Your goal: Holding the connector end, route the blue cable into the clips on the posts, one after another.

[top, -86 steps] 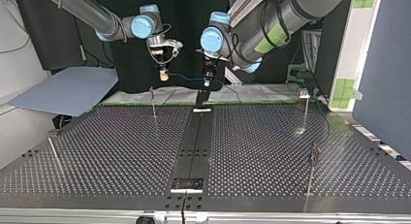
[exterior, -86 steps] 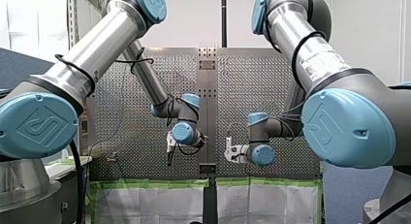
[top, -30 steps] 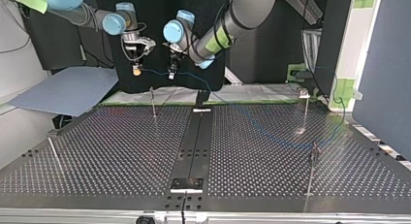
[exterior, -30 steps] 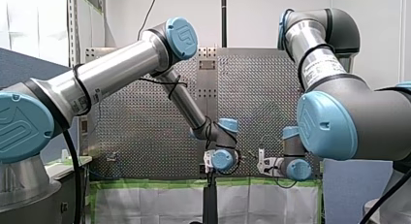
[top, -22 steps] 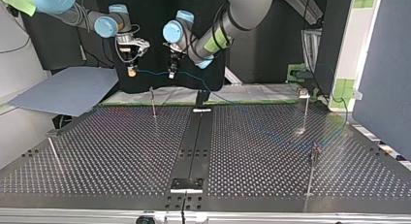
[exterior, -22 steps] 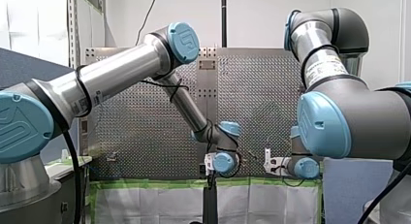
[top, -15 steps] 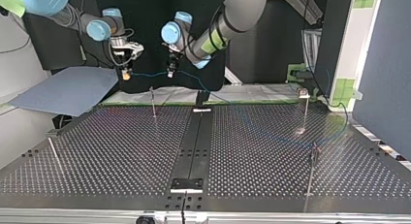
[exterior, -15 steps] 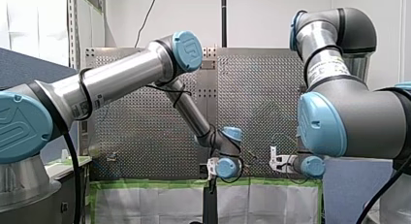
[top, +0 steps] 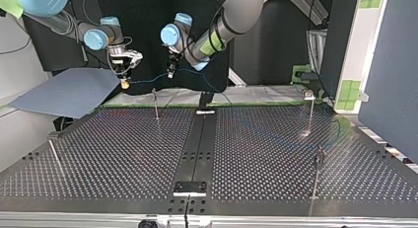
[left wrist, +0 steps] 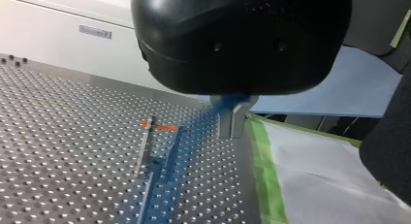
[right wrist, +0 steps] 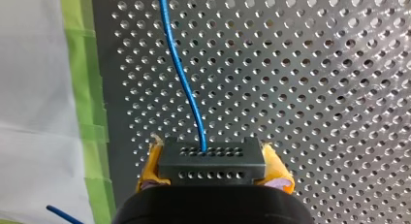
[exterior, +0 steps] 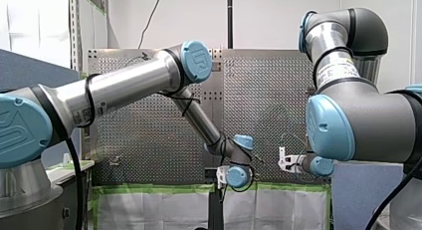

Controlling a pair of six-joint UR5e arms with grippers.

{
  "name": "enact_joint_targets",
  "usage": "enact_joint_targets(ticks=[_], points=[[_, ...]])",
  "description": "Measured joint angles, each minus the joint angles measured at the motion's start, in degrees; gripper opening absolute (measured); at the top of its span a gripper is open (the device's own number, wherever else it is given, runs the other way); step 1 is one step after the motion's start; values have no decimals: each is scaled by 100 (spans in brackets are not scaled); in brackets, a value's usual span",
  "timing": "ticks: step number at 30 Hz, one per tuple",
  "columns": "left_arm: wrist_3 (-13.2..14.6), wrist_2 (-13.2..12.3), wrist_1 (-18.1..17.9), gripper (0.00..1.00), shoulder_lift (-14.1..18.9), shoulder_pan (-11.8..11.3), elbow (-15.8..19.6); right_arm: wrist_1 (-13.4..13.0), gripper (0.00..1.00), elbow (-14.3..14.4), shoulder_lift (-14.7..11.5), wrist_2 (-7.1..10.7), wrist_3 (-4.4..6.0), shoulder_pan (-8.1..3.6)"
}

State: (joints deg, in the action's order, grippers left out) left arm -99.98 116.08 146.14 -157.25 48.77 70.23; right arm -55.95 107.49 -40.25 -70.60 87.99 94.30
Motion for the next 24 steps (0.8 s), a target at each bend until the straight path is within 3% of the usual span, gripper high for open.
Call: enact_joint_targets(ticks=[10, 16, 24], points=[[-54, -35, 233, 0, -260, -49, -566, 76, 0, -219, 84, 12, 72, -88], [-89, -58, 275, 0, -264, -108, -918, 254, 0, -367, 237, 27, 22, -123], [-165, -40, 366, 0, -265, -44, -1252, 327, 0, -461, 282, 154, 36, -142]])
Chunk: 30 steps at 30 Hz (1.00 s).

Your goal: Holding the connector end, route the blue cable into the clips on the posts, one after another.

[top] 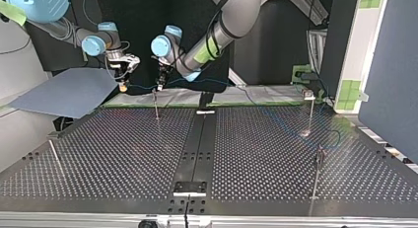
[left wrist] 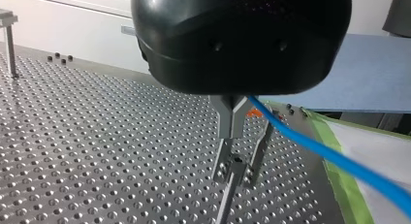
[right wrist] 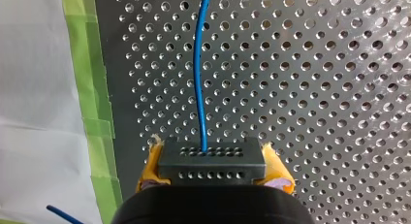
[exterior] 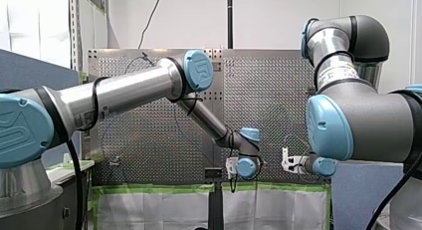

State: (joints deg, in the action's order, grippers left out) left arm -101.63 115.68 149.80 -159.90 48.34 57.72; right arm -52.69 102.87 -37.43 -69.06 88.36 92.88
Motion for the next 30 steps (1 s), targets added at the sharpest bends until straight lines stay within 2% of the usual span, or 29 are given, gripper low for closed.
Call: enact_joint_targets(ticks=[9, 12, 18, 30], points=[[-42, 110, 56, 0, -18, -23, -24, 7, 0, -70, 24, 26, 130, -73], [-39, 132, 75, 0, -95, -20, -25, 34, 0, -147, 100, 23, 141, -111], [-33, 106, 71, 0, -222, -52, -41, 205, 0, -294, 293, 18, -9, -152], [-36, -28, 61, 0, -242, -155, -266, 284, 0, -474, 321, 26, -141, -136]])
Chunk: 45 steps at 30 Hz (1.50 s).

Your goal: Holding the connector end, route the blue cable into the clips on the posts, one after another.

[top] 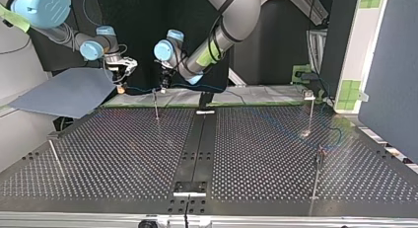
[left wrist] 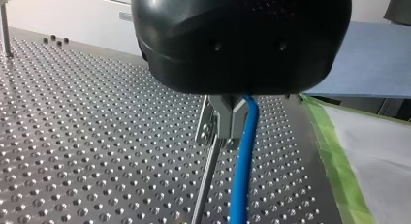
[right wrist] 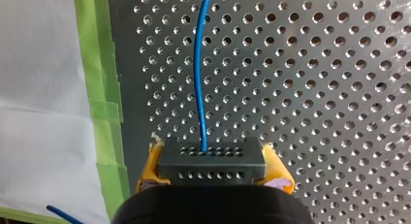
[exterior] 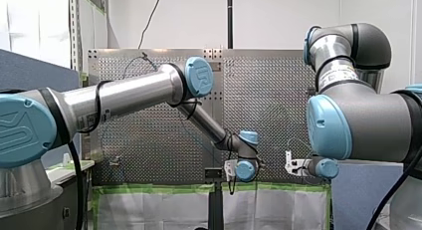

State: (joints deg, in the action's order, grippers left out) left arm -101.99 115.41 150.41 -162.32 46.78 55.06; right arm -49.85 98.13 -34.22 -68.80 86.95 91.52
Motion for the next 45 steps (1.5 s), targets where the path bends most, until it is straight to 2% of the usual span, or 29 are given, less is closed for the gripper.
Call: enact_joint_targets(ticks=[8, 14, 19, 29, 34, 38, 45], points=[[-5, -60, 50, 0, -4, -129, -75, 60, 0, -106, 3, 44, -8, 62], [-11, -110, 120, 0, -106, -128, -113, 101, 0, -160, 4, 53, -8, 71], [-33, -167, 197, 0, -271, -136, -281, 109, 0, -190, 6, 58, -3, 71], [-57, -236, 291, 0, -302, -260, -602, 91, 0, -247, 10, 75, 26, 65], [-62, -365, 303, 0, -308, -367, -619, 99, 0, -330, 73, 77, 33, 63], [-85, -483, 304, 0, -309, -453, -628, 156, 0, -435, 157, 71, -4, 71], [-268, -722, 336, 0, -479, -585, -790, 253, 0, -653, 204, 74, 28, 73]])
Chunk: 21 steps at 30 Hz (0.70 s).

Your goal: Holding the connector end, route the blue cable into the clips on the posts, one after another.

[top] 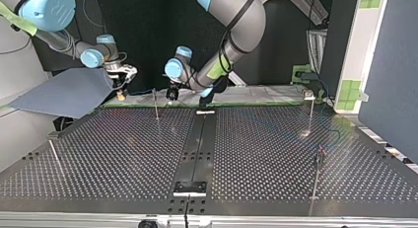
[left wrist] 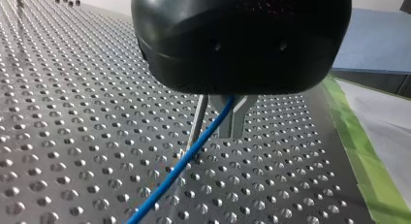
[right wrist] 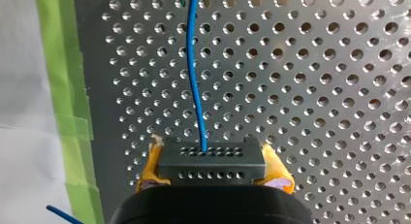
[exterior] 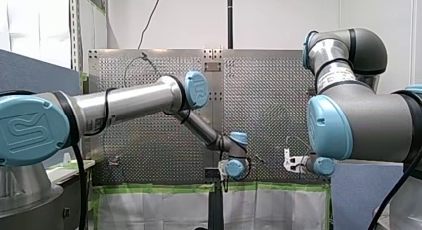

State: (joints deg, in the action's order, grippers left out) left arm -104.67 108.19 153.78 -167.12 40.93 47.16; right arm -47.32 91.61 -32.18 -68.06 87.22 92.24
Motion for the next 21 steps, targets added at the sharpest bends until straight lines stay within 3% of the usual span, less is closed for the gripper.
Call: enact_joint_targets(ticks=[11, 21], points=[[-62, -90, -100, 0, -50, -84, -131, 224, 0, -332, 64, -7, -16, 18], [-52, 59, -176, 0, -46, -101, -187, 248, 0, -546, 74, 19, 10, 26]])
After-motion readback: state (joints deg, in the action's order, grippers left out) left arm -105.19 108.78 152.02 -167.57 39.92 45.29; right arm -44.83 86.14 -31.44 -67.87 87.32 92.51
